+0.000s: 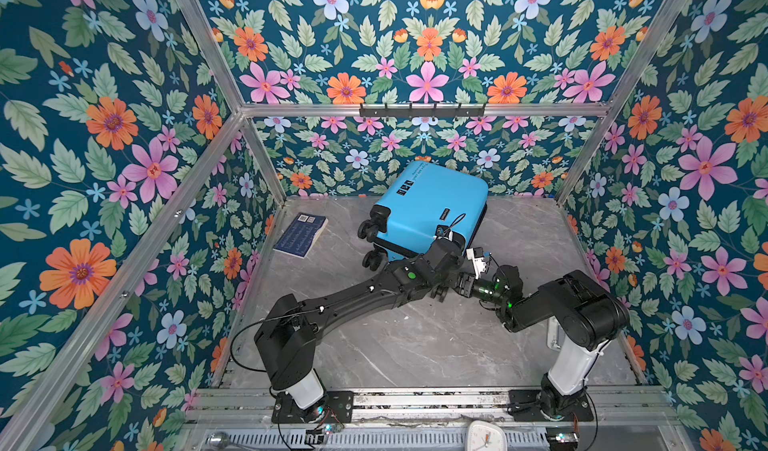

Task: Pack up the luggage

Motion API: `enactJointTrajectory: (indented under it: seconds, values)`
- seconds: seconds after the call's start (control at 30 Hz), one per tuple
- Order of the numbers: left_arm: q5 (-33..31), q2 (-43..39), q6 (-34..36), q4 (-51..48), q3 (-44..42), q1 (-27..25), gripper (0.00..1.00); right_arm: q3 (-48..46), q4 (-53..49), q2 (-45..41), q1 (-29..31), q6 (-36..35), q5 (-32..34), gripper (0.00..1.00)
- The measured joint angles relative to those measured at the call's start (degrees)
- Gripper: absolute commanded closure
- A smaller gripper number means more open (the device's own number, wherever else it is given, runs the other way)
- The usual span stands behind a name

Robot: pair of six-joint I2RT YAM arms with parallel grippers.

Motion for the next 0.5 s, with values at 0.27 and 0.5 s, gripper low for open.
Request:
enactJointTrajectory:
  seconds: [0.27,0.5]
  values:
    - [0.2,0.0,-0.1,0.3,0.0,0.0,1.0,-1.1,0.3,-2.7,0.2,0.0,0.5,0.77]
    - [0.3,0.0,-0.2,0.3,0.0,0.0,1.0,-1.7,1.1,-2.9,0.2,0.0,1.7,0.83]
